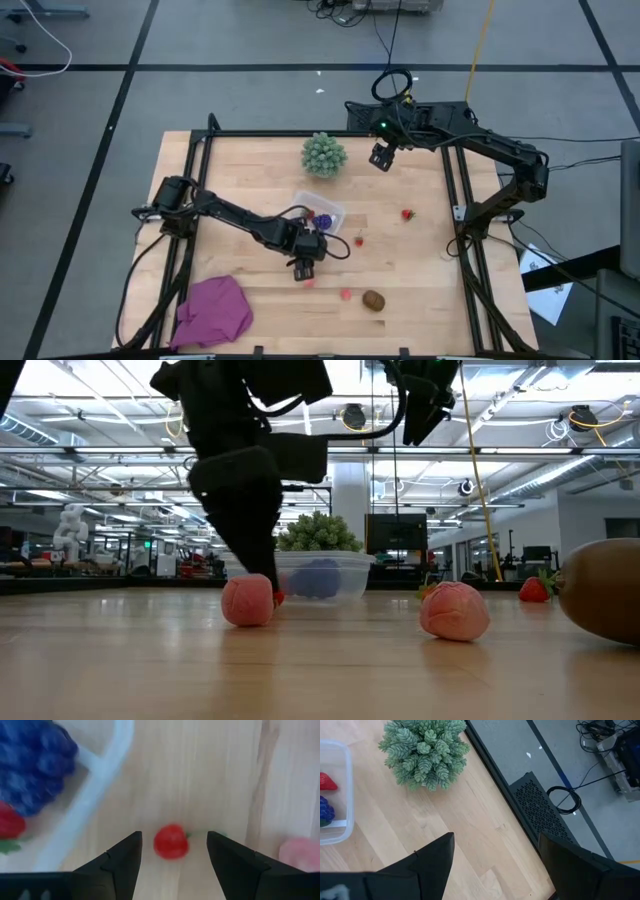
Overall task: Pick and placing Produce into tupperware
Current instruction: Put the cherry into the transparent bin
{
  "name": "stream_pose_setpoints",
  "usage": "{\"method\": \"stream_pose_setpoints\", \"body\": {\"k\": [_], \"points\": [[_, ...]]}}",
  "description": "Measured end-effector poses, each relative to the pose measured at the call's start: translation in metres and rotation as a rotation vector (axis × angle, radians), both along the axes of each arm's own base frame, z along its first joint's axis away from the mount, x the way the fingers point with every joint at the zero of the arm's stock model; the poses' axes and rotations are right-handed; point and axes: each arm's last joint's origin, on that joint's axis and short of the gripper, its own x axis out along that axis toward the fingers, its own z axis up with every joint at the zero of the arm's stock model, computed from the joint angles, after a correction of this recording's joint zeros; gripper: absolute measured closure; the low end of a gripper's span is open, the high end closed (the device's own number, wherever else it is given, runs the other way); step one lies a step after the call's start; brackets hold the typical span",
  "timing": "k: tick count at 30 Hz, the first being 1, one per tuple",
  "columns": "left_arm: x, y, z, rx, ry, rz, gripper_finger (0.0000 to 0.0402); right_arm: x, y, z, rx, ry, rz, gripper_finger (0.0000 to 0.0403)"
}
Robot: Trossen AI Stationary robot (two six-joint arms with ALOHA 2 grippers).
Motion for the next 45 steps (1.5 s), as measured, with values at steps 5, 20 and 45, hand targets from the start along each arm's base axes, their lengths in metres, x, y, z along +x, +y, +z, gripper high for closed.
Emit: {"method": "stream_pose_setpoints", "body": {"k": [5, 20, 45], "points": [[0.000, -0.001, -0.006, 0.000, 0.021, -0.002, 0.0172, 0.001, 0.000, 0.000, -0.003, -0.009, 0.000, 0.0121], [0.003, -0.002, -0.013, -0.007, 0.024, -0.002, 0.0172, 0.001, 0.000, 0.001, -0.006, -0.015, 0.000, 0.0121], [-0.009, -0.001, -0.011, 0.003, 0.113, 0.099, 0.0172, 0.001, 0.000, 0.001, -0.002, -0.021, -0.010, 0.0121]]}}
